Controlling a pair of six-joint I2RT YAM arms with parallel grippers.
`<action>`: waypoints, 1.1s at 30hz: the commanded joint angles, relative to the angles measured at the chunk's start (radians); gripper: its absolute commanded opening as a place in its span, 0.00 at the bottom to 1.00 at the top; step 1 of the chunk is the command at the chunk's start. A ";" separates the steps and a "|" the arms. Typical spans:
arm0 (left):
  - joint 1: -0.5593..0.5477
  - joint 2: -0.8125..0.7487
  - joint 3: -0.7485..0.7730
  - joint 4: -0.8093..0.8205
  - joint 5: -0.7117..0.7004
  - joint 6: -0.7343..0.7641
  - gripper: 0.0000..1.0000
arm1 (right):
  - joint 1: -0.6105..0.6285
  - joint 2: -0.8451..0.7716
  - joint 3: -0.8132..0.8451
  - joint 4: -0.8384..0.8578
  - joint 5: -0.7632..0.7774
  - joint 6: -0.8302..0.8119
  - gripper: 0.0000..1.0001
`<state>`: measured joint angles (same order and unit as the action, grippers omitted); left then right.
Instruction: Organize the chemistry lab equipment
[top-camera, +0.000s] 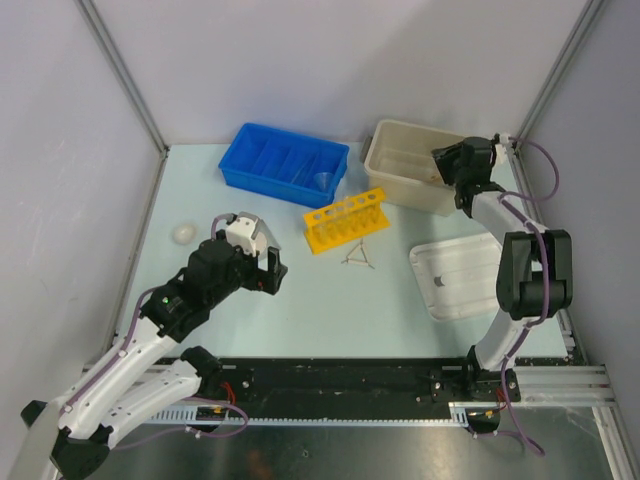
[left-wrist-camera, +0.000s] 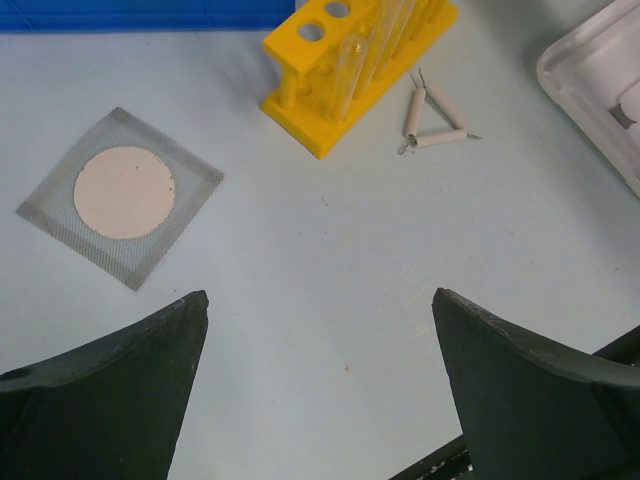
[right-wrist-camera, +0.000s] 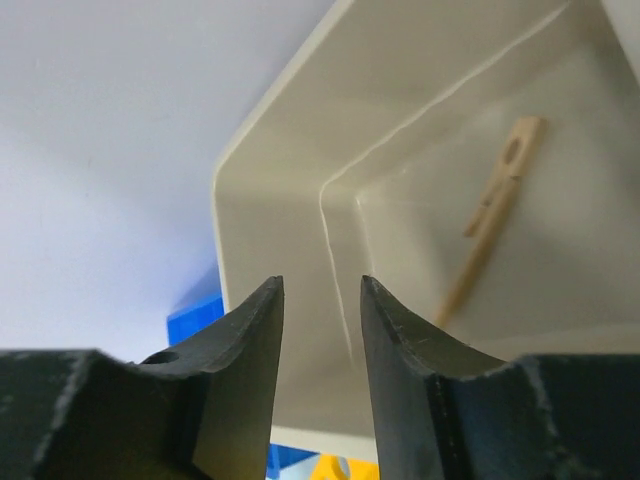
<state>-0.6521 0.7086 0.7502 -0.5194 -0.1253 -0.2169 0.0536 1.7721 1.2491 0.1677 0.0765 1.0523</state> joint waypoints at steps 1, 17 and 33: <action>0.003 -0.005 0.024 0.017 0.001 0.014 0.99 | 0.012 -0.082 0.054 -0.080 -0.023 -0.165 0.43; 0.003 -0.004 0.027 0.017 -0.007 0.014 0.99 | 0.370 -0.213 0.025 -0.490 -0.052 -0.715 0.48; 0.004 -0.038 0.021 0.017 -0.022 0.010 0.99 | 0.598 -0.038 -0.139 -0.403 0.111 -0.626 0.45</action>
<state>-0.6518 0.6811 0.7502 -0.5194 -0.1291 -0.2169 0.6243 1.7061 1.1145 -0.2672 0.0986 0.4049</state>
